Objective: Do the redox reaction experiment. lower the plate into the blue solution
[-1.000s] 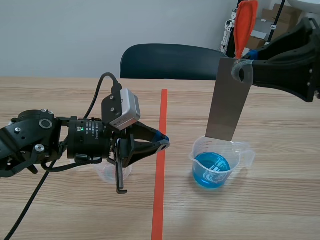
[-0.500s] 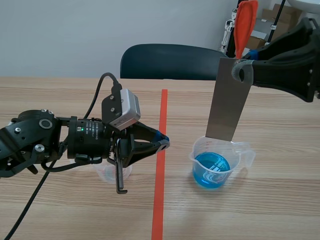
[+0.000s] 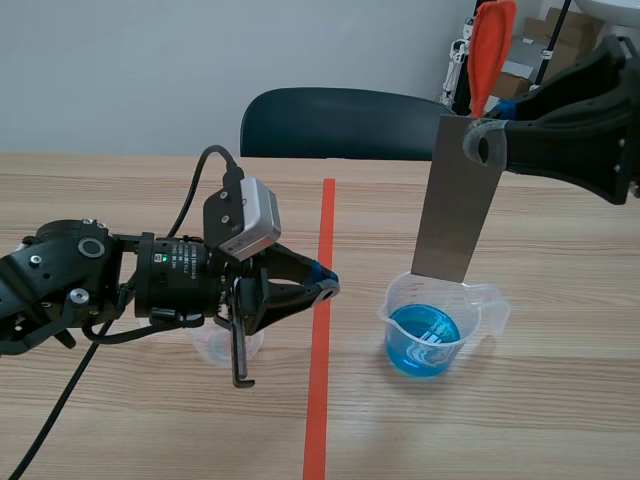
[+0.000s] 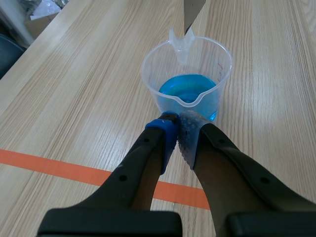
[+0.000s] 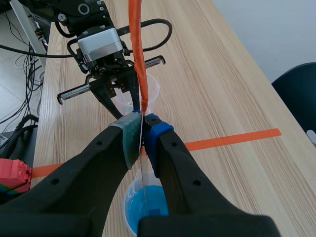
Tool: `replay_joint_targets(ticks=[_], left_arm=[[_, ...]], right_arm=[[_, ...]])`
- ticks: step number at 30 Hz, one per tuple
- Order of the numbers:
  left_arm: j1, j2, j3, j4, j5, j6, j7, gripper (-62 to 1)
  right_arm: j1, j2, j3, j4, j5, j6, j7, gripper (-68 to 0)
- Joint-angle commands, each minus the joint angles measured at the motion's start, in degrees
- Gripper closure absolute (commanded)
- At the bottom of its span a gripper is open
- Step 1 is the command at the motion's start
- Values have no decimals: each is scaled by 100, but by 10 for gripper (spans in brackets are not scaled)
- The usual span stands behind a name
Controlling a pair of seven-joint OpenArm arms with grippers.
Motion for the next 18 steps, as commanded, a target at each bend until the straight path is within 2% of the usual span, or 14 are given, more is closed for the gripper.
replay_joint_targets(ticks=[1, 18], left_arm=[[-48, 28, -11, 129, -83, -20, -105, -40], [-28, 4, -13, 129, -81, -20, -144, -40]], right_arm=[[70, 76, 39, 31, 101, 46, 68, -6], [70, 72, 39, -72, 103, 46, 70, -6]])
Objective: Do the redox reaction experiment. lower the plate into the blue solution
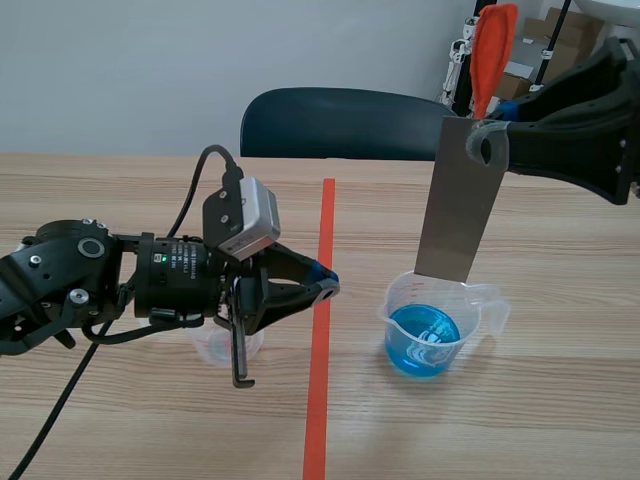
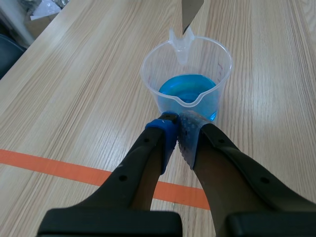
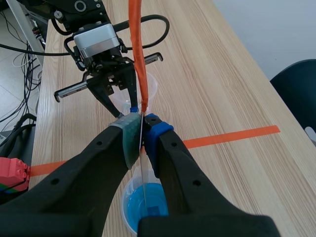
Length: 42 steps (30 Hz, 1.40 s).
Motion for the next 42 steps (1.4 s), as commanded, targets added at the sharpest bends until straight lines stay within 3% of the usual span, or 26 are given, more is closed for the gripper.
replay_joint_targets(ticks=[1, 10, 17, 22, 33, 42], left_arm=[[-31, -2, -13, 129, -81, -20, -103, -40], [35, -68, -24, 142, -81, -20, -111, -40], [492, -317, -326, 153, -76, 9, -649, -40], [929, -560, -811, 227, -57, 13, -837, -40], [2393, -1266, -2197, 1150, -35, 160, -1403, -40], [3700, -1401, -3257, 1279, -17, 321, -2107, -40]], right_arm=[[70, 72, 39, -17, 103, 46, 83, -6], [68, -13, 39, -164, 101, 46, 57, -6], [52, -116, 39, -317, 96, 46, -7, -6], [15, -136, 39, -367, 50, 46, 4, -6], [-138, -393, 39, -645, -160, 46, 31, -6], [-138, -719, 39, -1025, -328, 46, 42, -6]])
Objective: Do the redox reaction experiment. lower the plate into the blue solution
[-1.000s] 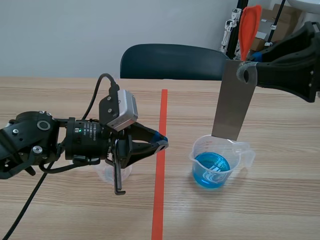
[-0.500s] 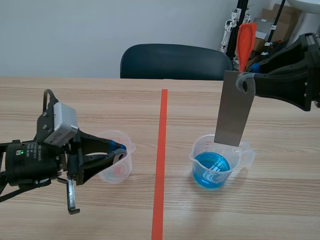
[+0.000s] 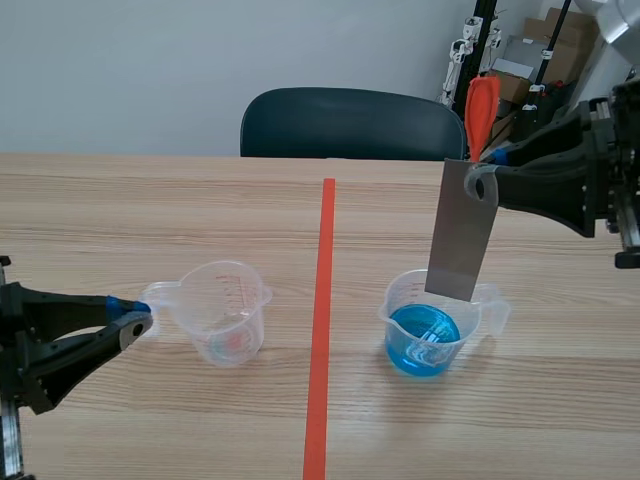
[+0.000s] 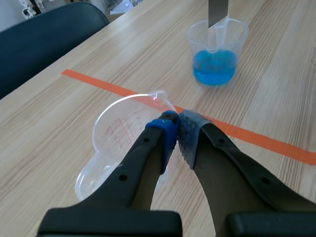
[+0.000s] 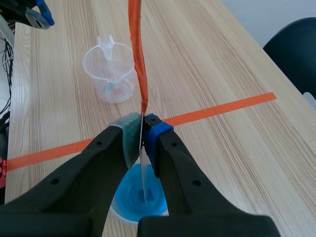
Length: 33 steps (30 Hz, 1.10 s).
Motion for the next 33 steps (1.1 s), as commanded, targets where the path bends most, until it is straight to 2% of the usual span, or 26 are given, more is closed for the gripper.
replay_joint_targets(ticks=[1, 5, 10, 14, 17, 24, 27, 31, 33], left_arm=[[208, -22, -131, 31, -59, 52, -240, -40], [798, -20, -507, 31, -20, 256, -769, -40], [1386, 9, -870, 28, 210, 348, -1467, -40], [1744, 234, -1134, 22, 221, 730, -1818, -40], [1939, 509, -1327, -2, 254, 752, -2050, -40], [2334, 1344, -1650, -136, 1056, 1029, -2830, -40], [2417, 1759, -1694, -286, 1338, 1032, -3106, -40], [2400, 2323, -1694, -601, 1941, 1051, -3403, -40], [2398, 2553, -1692, -730, 2247, 1189, -3534, -40]], right_arm=[[66, -26, 39, -17, 48, 46, 103, -6], [63, -188, 39, -151, 11, 46, 83, -6], [11, -378, 39, -245, -223, 46, 111, -6], [-105, -514, 39, -310, -345, 46, 122, -6], [-144, -605, 39, -387, -501, 46, 133, -6], [-157, -787, 39, -699, -713, 46, 284, -6], [-160, -887, 39, -855, -841, 46, 337, -6], [-160, -979, 39, -1016, -944, 46, 472, -6], [-160, -1034, 39, -1073, -1047, 46, 533, -6]])
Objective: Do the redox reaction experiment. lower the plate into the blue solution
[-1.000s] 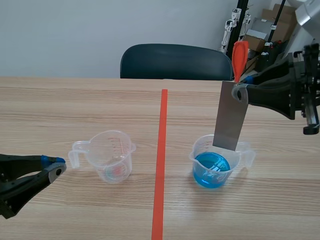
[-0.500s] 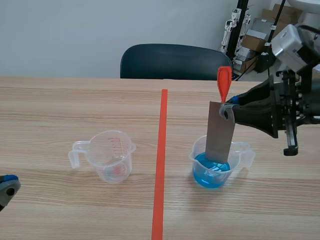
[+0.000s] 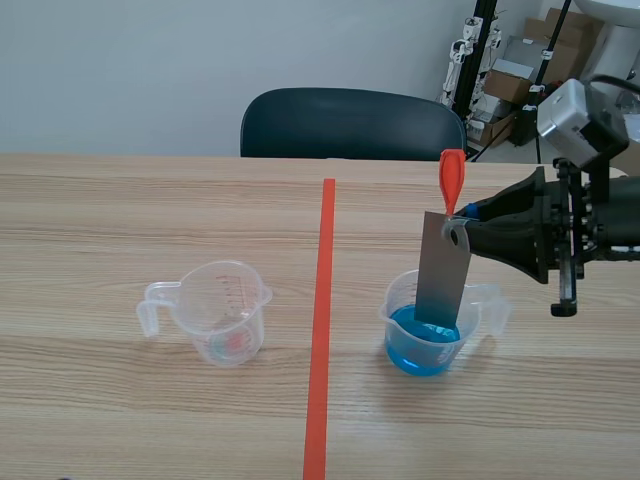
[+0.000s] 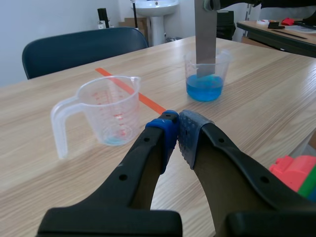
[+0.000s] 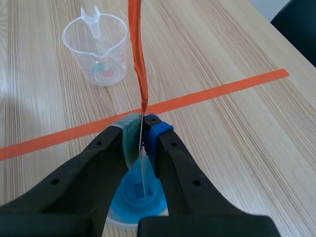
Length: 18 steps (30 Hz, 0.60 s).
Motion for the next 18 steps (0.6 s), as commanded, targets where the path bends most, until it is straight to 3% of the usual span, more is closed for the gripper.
replay_joint_targets(ticks=[1, 6, 8, 11, 16, 18], left_arm=[[7, 109, 0, 0, 103, 118, -197, -40], [7, 446, 15, -70, 343, 164, -444, -49], [-13, 538, 20, -70, 527, 162, -496, -102], [-48, 649, 22, -70, 789, 162, -815, -241], [-142, 682, 181, -70, 732, 160, -1021, -540], [-195, 682, 236, -70, 710, 157, -1005, -611]], right_arm=[[94, -22, 42, 15, -2, 48, 129, -6], [79, -181, 42, -96, -173, 48, 192, -6], [61, -238, 42, -131, -223, 48, 214, -6], [22, -334, 42, -190, -367, 48, 256, -6], [-63, -444, 42, -315, -503, 48, 361, -6], [-98, -448, 42, -345, -516, 48, 433, -6]])
